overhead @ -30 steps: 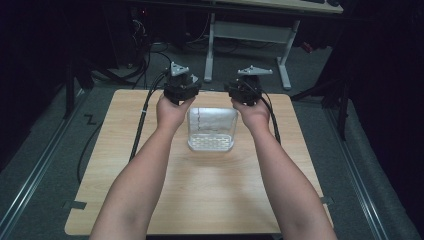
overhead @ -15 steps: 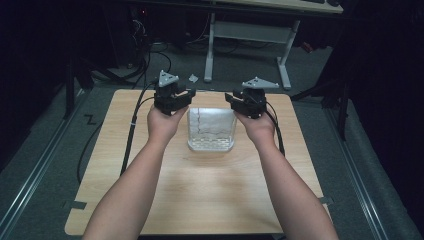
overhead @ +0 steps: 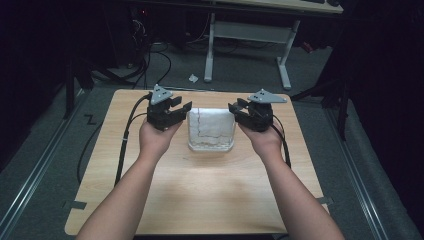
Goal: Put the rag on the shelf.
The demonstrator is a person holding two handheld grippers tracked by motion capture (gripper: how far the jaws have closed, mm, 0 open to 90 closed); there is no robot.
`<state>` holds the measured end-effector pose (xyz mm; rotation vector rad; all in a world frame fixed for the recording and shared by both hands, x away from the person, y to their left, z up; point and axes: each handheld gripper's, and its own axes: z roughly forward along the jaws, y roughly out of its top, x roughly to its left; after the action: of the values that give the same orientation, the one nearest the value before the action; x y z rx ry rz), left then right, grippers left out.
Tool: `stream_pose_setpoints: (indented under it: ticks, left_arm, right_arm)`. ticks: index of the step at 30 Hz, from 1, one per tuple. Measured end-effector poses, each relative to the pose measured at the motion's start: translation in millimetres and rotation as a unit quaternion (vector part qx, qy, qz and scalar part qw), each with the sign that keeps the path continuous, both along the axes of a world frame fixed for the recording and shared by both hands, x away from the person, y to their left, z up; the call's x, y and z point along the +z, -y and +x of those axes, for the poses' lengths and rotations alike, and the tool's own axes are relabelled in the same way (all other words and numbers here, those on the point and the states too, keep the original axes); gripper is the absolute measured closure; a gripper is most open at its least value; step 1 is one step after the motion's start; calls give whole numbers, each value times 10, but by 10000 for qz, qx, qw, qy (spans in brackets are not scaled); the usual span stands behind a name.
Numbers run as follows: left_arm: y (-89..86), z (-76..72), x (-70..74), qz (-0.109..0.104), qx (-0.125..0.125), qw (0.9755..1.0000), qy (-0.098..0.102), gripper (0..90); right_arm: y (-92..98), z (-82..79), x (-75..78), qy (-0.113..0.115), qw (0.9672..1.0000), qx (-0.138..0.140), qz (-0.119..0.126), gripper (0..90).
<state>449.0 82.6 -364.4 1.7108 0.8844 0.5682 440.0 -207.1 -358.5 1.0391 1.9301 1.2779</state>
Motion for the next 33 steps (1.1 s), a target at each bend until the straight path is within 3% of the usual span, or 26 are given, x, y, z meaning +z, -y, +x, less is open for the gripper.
stream_pose_setpoints:
  ticks: [6, 10, 14, 15, 21, 25, 29, 33]
  left_arm:
    - [-98, -269, -77, 36, -273, 9996, 32, 510]
    - [-178, -440, -205, 3, -402, 9992, -67, 501]
    - [-267, -543, -418, -50, -481, 9983, -331, 494]
    - [-286, -568, -482, -30, -481, 9981, -389, 492]
    - [-347, -749, -893, 322, -574, 9955, -680, 483]
    - [-385, -870, -1202, 561, -600, 9917, -986, 474]
    - [-447, -996, -1417, 847, -614, 9878, -1156, 468]
    - [-472, -1228, -1587, 1342, -649, 9808, -1260, 442]
  right_arm:
    - [23, -213, -77, 25, 10000, 84, -3, 552]
    - [49, -383, -211, 16, 9998, 111, -177, 530]
    - [59, -477, -312, -17, 9995, 143, -266, 520]
    - [58, -539, -396, -42, 9993, 174, -332, 513]
    - [37, -701, -639, -149, 9983, 303, -466, 479]
    - [20, -848, -902, -309, 9973, 382, -541, 471]
    - [60, -964, -1135, -519, 9964, 377, -549, 461]
    - [180, -1110, -1340, -711, 9956, 274, -551, 431]
